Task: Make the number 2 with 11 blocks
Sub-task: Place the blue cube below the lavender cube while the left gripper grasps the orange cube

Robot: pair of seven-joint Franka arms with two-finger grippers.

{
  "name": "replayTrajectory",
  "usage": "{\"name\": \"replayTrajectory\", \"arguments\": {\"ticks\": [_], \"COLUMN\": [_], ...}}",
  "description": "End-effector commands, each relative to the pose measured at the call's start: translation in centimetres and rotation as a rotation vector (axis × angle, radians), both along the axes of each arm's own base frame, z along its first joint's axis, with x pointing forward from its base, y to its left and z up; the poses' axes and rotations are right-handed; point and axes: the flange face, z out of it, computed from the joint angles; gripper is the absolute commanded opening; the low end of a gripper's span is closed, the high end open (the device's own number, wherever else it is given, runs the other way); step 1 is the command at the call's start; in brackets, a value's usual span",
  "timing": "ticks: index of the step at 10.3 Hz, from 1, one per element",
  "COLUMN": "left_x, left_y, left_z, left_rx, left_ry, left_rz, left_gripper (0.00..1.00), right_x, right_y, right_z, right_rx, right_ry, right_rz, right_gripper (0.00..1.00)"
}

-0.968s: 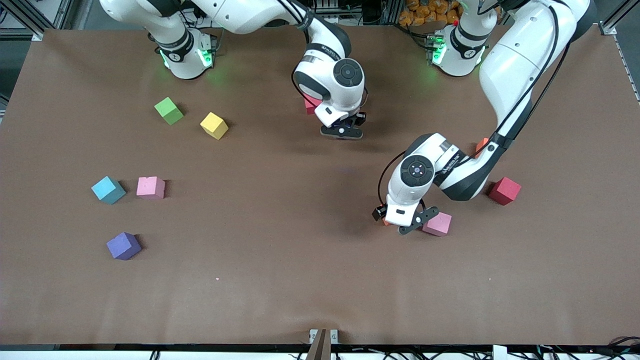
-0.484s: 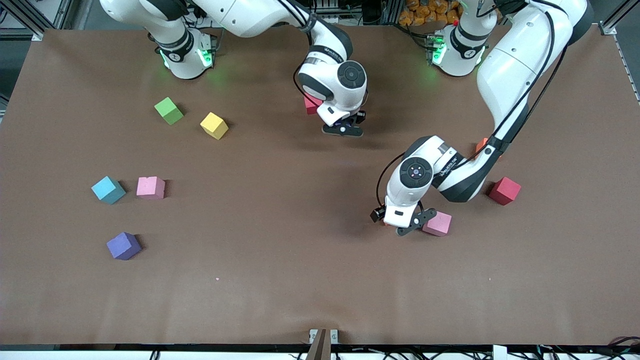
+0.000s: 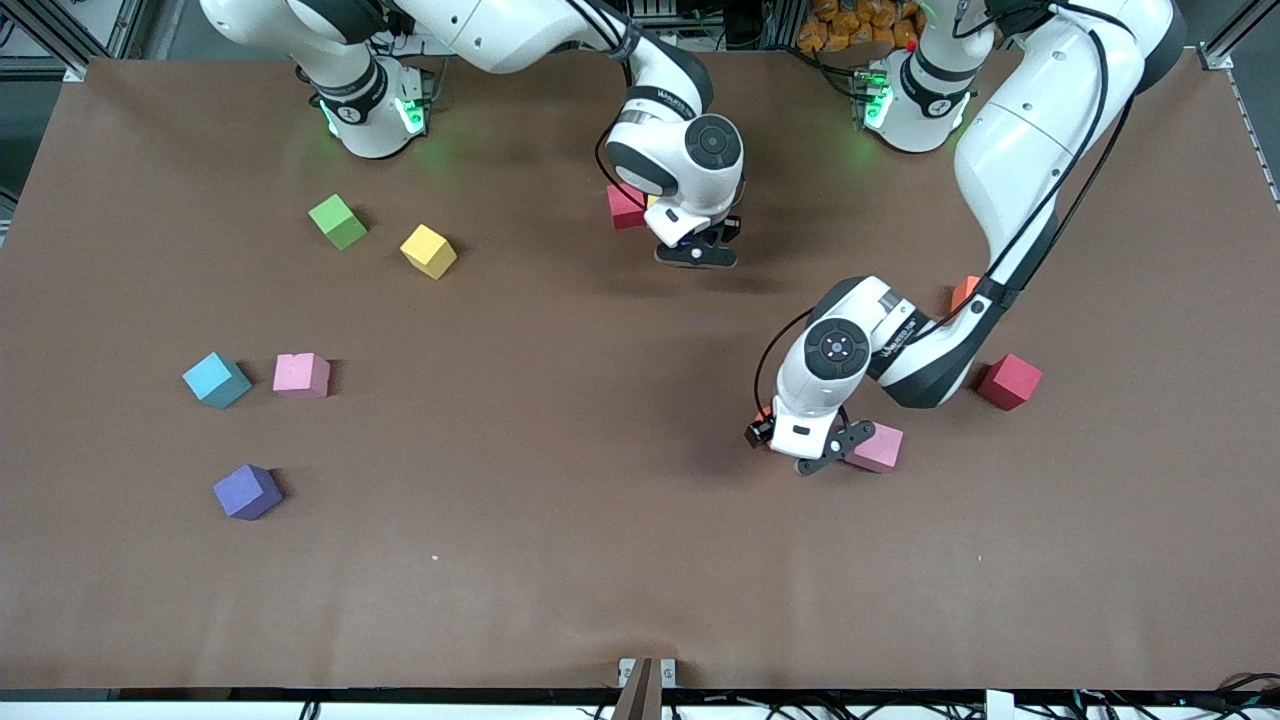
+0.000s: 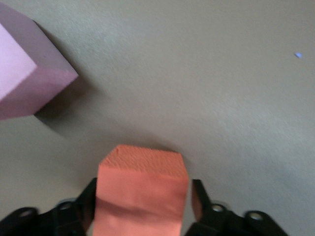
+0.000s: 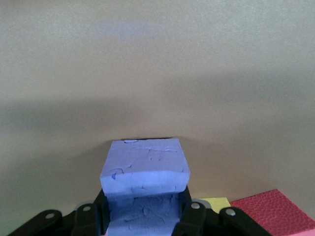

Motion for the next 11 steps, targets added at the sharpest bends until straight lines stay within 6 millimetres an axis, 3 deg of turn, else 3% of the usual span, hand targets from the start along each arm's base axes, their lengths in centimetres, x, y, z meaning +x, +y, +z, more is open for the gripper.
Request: {"name": "replayTrajectory", "arguments": {"ticks": [1,8,11], "left_x": [0.7,1.2,1.2], "left_y": [0.2,0.6,0.5], "left_z": [0.1,3.0,3.1], "left_rx": [0.004,-0.001,0.004], "left_ry": [-0.02,-0.049,-0.046], "left_rz": [-0.007,0.007,0.005], "left_gripper": [0.0,0.0,0.0], "right_x": [-0.8,-1.6,-1.5], "right_y": [1.2,1.9,1.9], "right_z": [-0.9,-1.1,-1.2], "right_rx": [-0.015,-0.013,-0.019], "right_ry": [-0.026,-0.03,-0.038], "right_rz": [0.017,0.032,0.043], "right_gripper": [0.08,0.08,0.24]}}
